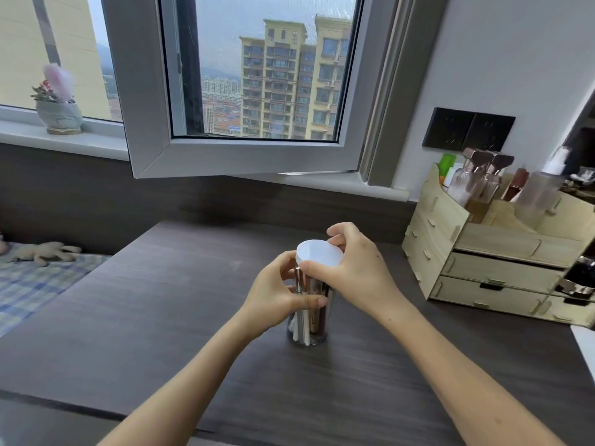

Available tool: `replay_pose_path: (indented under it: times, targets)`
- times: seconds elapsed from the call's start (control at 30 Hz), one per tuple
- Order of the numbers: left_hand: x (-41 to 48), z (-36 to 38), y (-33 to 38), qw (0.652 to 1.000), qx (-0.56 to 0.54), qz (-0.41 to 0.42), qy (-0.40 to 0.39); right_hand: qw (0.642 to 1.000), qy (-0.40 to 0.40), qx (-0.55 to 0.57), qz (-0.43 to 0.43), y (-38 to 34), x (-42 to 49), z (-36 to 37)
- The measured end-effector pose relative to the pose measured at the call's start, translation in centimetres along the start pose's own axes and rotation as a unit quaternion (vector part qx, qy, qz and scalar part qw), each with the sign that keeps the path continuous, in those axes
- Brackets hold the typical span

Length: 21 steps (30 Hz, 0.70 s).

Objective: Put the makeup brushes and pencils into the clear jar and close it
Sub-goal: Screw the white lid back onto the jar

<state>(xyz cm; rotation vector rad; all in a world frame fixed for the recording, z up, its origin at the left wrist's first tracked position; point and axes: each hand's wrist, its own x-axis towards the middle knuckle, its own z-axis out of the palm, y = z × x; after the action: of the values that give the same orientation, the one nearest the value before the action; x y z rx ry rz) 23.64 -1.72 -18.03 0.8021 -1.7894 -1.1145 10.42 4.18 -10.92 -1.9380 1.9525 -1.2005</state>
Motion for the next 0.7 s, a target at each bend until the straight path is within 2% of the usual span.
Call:
replay_pose_path:
  times: [0.07,0.2,0.37,0.43,0.53,0.7]
  targets:
    - [0.0,0.0,0.1,1.000,0.009,0.001,0.011,0.999,-0.016,0.029,0.008,0.3,-0.2,0.1]
    - [0.3,0.0,0.6,1.000,-0.011,-0.008,0.017,0.979,-0.066,0.184,0.054,2.4,-1.4,-1.0]
    - [1.5,1.1,3.1,0.997,-0.076,0.009,0.001,0.977,-0.131,0.154,0.068,4.9,-3.3,-2.0]
    - [2.2,2.7,4.8,0.995,-0.090,0.028,-0.016,0.984,-0.079,0.149,0.055,4.8,-3.3,-2.8]
    - [3.5,5.7,7.9,0.988,-0.133,0.052,-0.049,0.986,0.043,0.152,0.045,5.1,-3.0,-5.4]
    - [6.6,10.5,12.6,0.974,-0.162,0.103,-0.123,0.969,0.211,0.126,0.008,7.2,-1.1,-12.6]
